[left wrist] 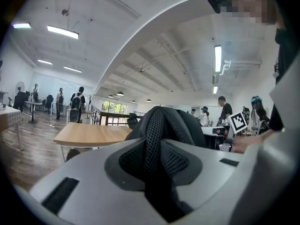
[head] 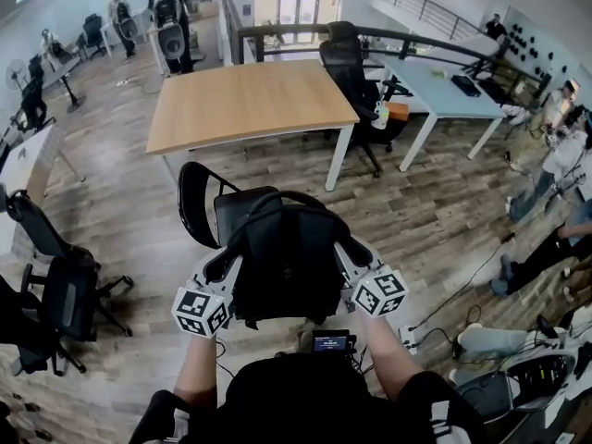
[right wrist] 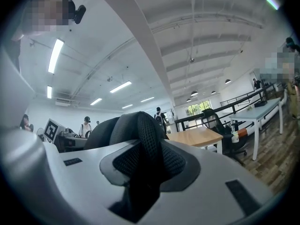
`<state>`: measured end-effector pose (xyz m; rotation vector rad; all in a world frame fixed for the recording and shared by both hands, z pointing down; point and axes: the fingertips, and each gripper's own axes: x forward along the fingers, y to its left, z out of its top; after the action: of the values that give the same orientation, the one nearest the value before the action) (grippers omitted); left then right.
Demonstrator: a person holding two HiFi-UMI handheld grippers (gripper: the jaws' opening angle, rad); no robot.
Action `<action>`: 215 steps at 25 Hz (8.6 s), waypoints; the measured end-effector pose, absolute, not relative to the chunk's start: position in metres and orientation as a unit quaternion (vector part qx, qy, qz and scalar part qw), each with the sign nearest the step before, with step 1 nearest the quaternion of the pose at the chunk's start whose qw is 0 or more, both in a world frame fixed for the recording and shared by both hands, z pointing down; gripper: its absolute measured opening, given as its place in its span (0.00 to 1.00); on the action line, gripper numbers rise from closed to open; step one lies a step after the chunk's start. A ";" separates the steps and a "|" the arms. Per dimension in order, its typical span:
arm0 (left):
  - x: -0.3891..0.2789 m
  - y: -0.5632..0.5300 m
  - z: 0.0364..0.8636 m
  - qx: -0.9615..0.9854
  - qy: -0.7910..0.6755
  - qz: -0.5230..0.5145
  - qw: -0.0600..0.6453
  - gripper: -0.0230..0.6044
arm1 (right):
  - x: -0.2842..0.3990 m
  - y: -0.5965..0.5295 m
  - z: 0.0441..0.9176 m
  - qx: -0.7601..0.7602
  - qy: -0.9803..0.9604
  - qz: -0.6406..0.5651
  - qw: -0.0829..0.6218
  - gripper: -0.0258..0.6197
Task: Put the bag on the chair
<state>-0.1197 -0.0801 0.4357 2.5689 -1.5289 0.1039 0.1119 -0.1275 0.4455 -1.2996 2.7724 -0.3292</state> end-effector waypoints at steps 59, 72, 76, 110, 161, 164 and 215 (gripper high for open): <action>-0.237 -0.385 0.587 0.583 -0.772 -0.010 0.254 0.19 | -0.163 -0.602 0.582 0.001 0.991 -0.087 -0.101 0.23; -0.257 -0.392 0.671 0.558 -0.760 -0.015 0.333 0.18 | -0.255 -0.616 0.657 0.084 0.980 -0.083 -0.158 0.23; -0.274 -0.403 0.675 0.557 -0.763 -0.019 0.327 0.19 | -0.279 -0.627 0.667 0.083 0.982 -0.076 -0.154 0.23; -0.356 -0.369 0.780 0.397 -0.813 -0.016 0.425 0.22 | -0.410 -0.610 0.779 0.120 0.949 0.004 -0.291 0.33; -0.159 -0.393 0.388 0.758 -0.646 -0.086 -0.016 0.04 | 0.090 -0.490 0.428 -0.353 0.935 0.002 0.040 0.06; -0.147 -0.368 0.395 0.776 -0.626 -0.081 -0.013 0.04 | 0.107 -0.459 0.434 -0.389 0.921 -0.006 0.033 0.06; -0.055 0.060 0.461 0.740 -0.669 -0.001 0.062 0.04 | 0.223 -0.018 0.477 -0.425 0.905 -0.013 0.003 0.06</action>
<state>-0.0553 0.0604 0.4613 2.2380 -2.0228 -0.0019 0.2232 -0.0177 0.4767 -1.3322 2.8383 -0.0402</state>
